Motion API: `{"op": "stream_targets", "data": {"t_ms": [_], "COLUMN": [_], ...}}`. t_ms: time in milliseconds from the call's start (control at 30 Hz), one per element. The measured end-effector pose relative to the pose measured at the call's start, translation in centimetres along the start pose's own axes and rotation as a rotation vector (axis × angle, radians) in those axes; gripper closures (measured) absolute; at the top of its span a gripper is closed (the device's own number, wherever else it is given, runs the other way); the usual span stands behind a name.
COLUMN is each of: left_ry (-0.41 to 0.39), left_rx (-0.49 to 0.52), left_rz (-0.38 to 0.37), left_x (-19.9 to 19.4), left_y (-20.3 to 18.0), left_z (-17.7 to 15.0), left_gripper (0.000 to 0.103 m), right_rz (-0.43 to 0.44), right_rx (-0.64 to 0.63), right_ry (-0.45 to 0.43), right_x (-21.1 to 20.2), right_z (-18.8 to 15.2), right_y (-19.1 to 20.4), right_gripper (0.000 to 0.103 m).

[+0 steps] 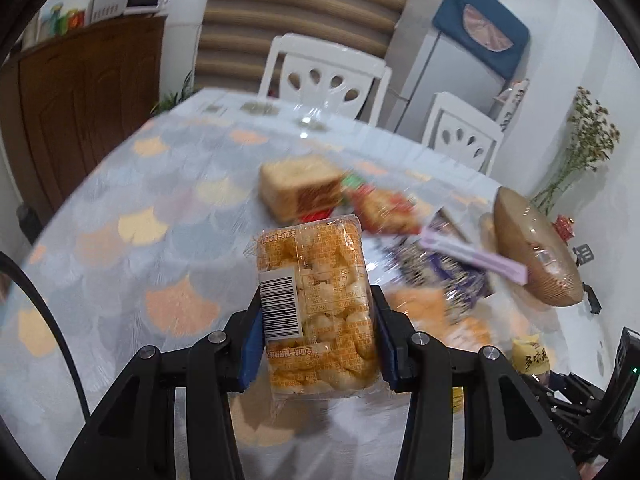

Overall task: Organize snacks
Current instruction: 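Carry the cracker pack and peanut bag with both tools over the brown bowl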

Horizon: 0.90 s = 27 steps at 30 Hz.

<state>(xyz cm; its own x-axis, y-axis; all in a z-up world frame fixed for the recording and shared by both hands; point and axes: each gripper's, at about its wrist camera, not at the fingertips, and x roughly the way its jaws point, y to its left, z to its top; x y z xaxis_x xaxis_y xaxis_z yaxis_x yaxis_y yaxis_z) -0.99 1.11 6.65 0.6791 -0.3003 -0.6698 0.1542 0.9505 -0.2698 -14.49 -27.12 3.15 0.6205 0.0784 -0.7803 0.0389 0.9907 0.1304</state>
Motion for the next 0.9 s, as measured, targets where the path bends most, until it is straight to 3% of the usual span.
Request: {"op": "stream_targets", "data": {"t_ms": [333, 667, 900], "left_ry": [-0.013, 0.111, 0.165], "left_rx": [0.191, 0.34, 0.372], "left_rz": [-0.157, -0.348, -0.385], "left_x": [-0.2, 5.7, 8.5], "left_y": [-10.2, -23.1, -27.5], "left_z": [6.0, 10.1, 11.0], "left_gripper": [0.059, 0.059, 0.059], "right_rz": [-0.053, -0.139, -0.155], "right_rx": [0.07, 0.324, 0.395], "right_ry": [-0.132, -0.181, -0.188], "right_x": [-6.1, -8.7, -8.3], "right_z": [2.9, 10.1, 12.7], "right_y": [-3.8, -11.6, -13.4], "right_gripper": [0.059, 0.059, 0.059]}}
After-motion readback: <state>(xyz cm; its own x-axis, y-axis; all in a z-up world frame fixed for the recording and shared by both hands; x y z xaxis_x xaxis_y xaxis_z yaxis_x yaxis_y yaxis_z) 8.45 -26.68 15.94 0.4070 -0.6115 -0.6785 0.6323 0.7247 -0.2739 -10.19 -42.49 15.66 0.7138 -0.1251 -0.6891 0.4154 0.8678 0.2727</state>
